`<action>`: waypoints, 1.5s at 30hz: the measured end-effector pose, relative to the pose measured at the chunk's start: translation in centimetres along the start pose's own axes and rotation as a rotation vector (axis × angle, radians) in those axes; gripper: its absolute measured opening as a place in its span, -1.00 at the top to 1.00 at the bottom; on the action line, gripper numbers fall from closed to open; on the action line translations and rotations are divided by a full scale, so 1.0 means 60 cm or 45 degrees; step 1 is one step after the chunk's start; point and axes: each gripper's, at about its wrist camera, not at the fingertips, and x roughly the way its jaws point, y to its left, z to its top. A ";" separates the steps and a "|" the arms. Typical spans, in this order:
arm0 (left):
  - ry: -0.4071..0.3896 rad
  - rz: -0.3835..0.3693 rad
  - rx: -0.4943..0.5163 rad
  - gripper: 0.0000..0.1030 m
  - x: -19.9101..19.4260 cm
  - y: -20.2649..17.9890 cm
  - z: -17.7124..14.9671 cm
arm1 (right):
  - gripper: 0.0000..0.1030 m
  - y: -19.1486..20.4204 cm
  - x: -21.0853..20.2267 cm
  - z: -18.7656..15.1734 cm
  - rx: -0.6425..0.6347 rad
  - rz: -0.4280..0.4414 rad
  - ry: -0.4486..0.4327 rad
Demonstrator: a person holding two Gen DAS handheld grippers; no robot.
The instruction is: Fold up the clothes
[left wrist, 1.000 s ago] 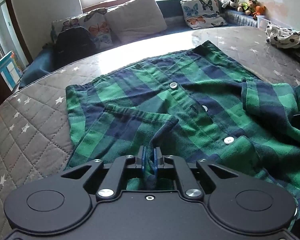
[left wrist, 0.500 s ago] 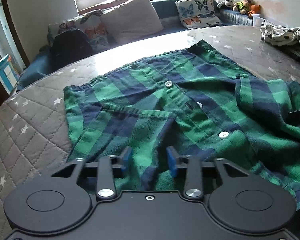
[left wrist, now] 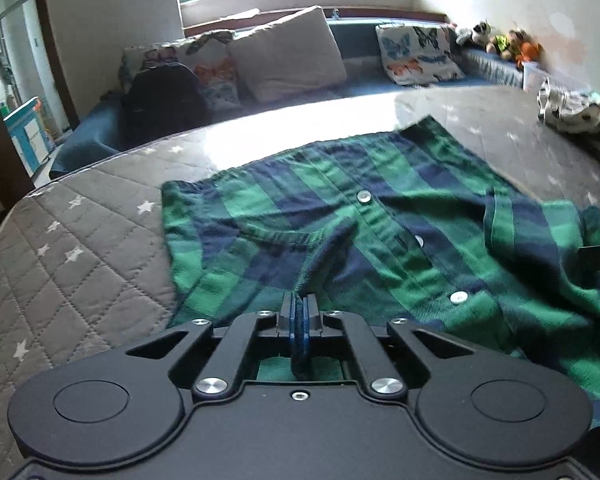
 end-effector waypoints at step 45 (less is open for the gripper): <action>-0.175 0.761 -0.762 0.92 -0.253 0.359 -0.192 | 0.90 -0.157 -0.194 0.044 -0.425 -1.048 -0.531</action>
